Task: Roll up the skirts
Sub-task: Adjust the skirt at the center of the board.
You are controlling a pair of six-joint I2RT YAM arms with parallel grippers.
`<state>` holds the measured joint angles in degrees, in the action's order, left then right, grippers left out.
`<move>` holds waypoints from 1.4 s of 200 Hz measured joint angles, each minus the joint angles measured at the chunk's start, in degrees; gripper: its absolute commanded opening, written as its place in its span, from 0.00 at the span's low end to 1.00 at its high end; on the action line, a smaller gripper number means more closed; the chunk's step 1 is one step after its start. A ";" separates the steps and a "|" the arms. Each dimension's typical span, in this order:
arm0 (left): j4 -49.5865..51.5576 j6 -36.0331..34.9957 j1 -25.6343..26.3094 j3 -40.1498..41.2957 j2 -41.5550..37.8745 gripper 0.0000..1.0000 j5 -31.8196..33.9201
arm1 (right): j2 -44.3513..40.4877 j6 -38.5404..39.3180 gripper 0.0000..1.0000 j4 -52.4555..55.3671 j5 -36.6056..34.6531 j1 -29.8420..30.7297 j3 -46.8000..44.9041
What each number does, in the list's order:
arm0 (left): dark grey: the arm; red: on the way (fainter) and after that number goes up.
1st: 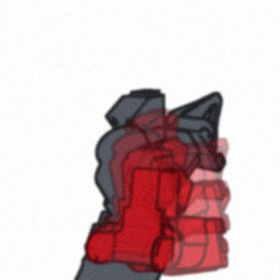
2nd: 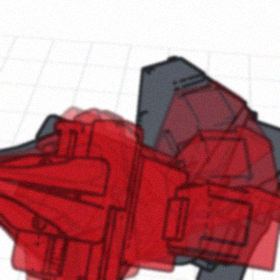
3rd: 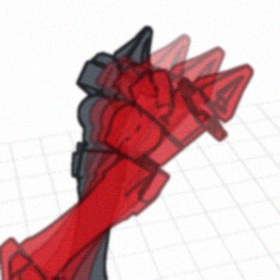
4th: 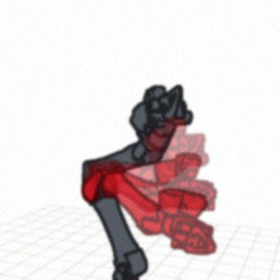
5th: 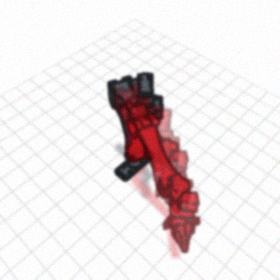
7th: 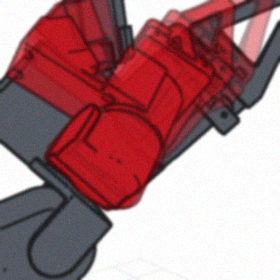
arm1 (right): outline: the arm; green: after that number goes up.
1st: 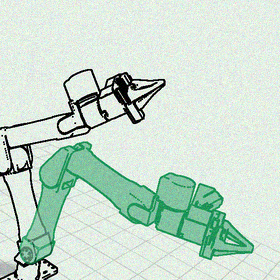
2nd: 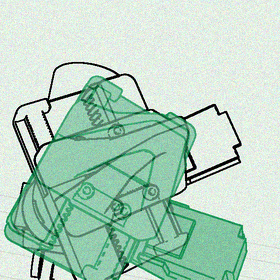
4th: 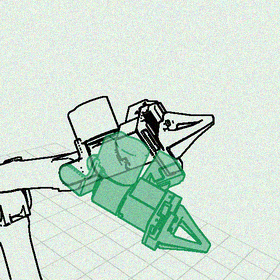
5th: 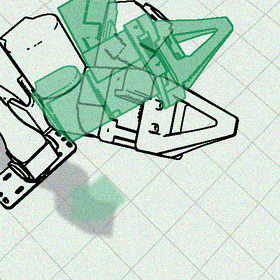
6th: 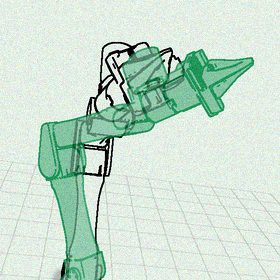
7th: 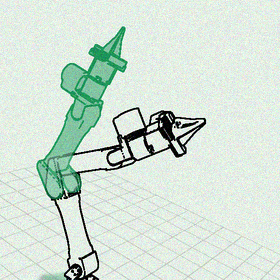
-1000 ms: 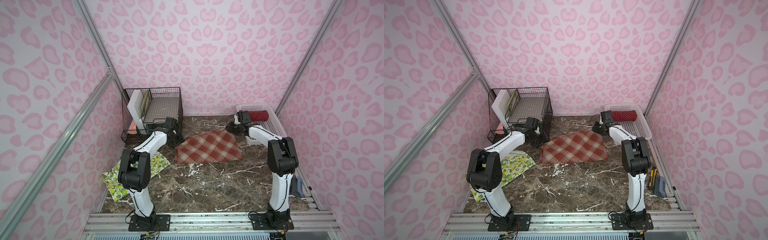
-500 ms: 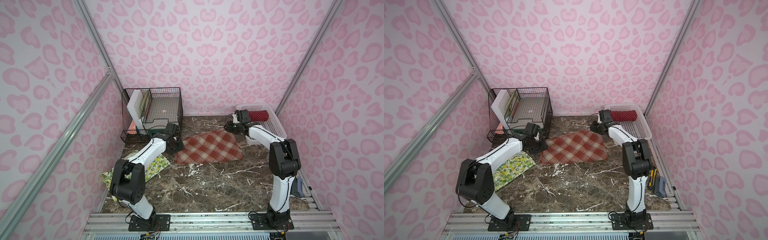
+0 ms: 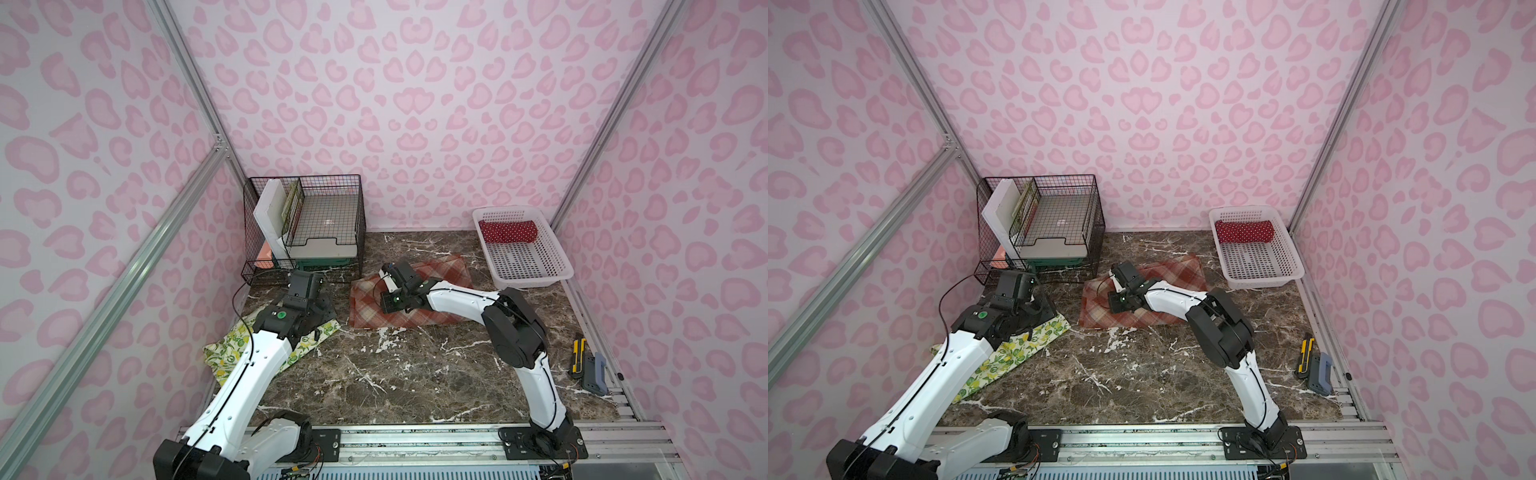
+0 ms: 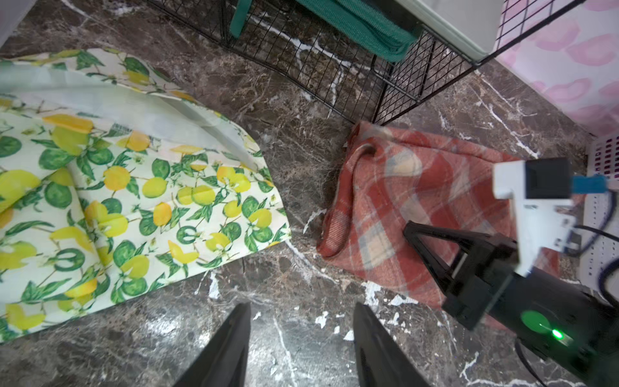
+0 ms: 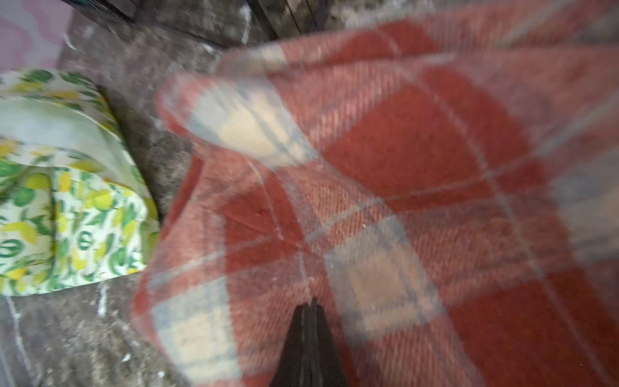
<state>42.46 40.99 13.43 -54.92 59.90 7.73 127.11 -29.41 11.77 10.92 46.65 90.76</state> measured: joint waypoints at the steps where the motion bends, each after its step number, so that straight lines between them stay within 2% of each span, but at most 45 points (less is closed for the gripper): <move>1: 0.04 0.07 0.00 0.11 -0.15 0.54 0.00 | 0.04 0.00 0.00 0.00 0.00 0.00 -0.17; 27: 0.39 2.05 -0.02 4.50 -4.26 0.53 0.00 | -3.39 -0.55 0.00 -4.87 0.31 0.59 -8.22; 73: -2.23 3.98 0.61 12.46 -6.03 0.51 -4.04 | -18.18 -2.08 0.00 -12.04 3.87 3.02 -31.89; 93: -3.39 4.44 2.25 14.49 -6.60 0.51 -5.92 | -25.79 -2.40 0.00 -10.71 6.23 3.58 -40.70; 111: -4.52 5.55 5.46 16.55 -7.87 0.52 -7.45 | -33.07 -2.29 0.00 -3.93 6.29 3.65 -45.70; 115: -4.79 5.77 6.25 17.07 -8.17 0.52 -7.89 | -34.29 -2.23 0.01 -2.27 6.05 3.56 -46.16; 127: -5.46 6.97 8.94 18.62 -8.94 0.54 -8.72 | -37.86 -1.79 0.23 2.89 4.68 2.69 -46.49; 134: -5.79 7.08 10.47 19.37 -9.18 0.55 -8.98 | -39.52 -1.53 0.31 5.35 3.61 1.97 -45.90; 153: -7.26 8.48 15.13 20.57 -8.87 0.56 -9.99 | -42.64 -0.33 0.41 9.27 2.12 0.00 -43.08; 194: -10.03 7.98 23.12 16.28 -1.38 0.57 -10.88 | -42.36 1.09 0.43 10.84 -0.26 -3.91 -38.05; 241: -12.37 2.84 27.89 9.68 13.57 0.54 -10.80 | -43.87 3.08 0.44 11.45 -1.68 -11.15 -37.33; 266: -12.37 0.44 29.31 7.50 19.50 0.46 -10.19 | -46.42 4.11 0.44 11.52 -1.88 -14.78 -37.22; 280: -12.37 -0.70 29.70 6.60 21.62 0.32 -10.23 | -47.60 4.28 0.44 11.52 -1.90 -16.48 -37.22</move>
<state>30.09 40.29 43.13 -48.31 81.52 -2.50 79.50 -25.12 23.29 9.02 30.17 53.54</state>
